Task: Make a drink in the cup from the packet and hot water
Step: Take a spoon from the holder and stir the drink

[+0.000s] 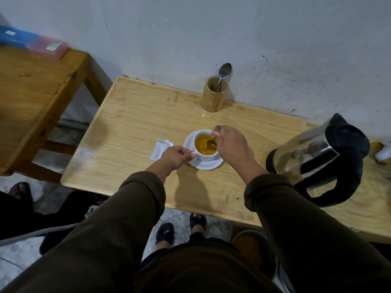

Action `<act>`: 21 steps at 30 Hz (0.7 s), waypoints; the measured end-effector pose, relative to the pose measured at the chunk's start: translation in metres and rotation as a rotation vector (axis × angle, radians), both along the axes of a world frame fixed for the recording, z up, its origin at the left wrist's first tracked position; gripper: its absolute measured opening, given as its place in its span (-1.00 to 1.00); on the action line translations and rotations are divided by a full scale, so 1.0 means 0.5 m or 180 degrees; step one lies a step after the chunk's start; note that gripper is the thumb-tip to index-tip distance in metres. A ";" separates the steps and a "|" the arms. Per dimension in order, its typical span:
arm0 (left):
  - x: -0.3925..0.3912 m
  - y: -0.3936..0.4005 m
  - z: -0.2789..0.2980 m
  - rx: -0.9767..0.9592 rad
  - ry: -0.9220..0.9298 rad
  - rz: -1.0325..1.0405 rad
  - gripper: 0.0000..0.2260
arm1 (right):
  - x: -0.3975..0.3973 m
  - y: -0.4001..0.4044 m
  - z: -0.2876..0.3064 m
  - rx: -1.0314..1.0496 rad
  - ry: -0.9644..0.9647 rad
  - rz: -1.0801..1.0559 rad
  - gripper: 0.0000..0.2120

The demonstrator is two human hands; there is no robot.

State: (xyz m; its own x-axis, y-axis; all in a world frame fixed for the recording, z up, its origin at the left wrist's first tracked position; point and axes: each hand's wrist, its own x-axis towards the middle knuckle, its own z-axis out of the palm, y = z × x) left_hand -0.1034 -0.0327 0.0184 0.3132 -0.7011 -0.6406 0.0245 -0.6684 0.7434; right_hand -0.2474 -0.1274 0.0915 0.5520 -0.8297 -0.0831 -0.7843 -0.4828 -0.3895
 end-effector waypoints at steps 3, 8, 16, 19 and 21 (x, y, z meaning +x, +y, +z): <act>0.000 0.001 0.000 0.0028 -0.0026 -0.0003 -0.72 | 0.003 0.002 -0.006 -0.0098 0.0051 -0.0010 -0.71; 0.000 0.001 0.001 0.0042 -0.0026 -0.0039 -0.71 | 0.001 0.011 -0.001 0.0143 -0.0325 0.0197 -0.71; 0.003 -0.001 0.003 0.0018 -0.0017 -0.0052 -0.67 | -0.008 -0.004 -0.009 0.0146 -0.0174 0.0091 -0.68; 0.002 0.000 0.005 0.0031 -0.0036 -0.0069 -0.69 | -0.007 -0.005 -0.009 -0.0062 -0.0087 0.0072 -0.69; 0.002 0.000 0.007 0.0033 -0.0032 -0.0082 -0.65 | -0.006 -0.004 -0.012 -0.0082 -0.0140 0.0055 -0.70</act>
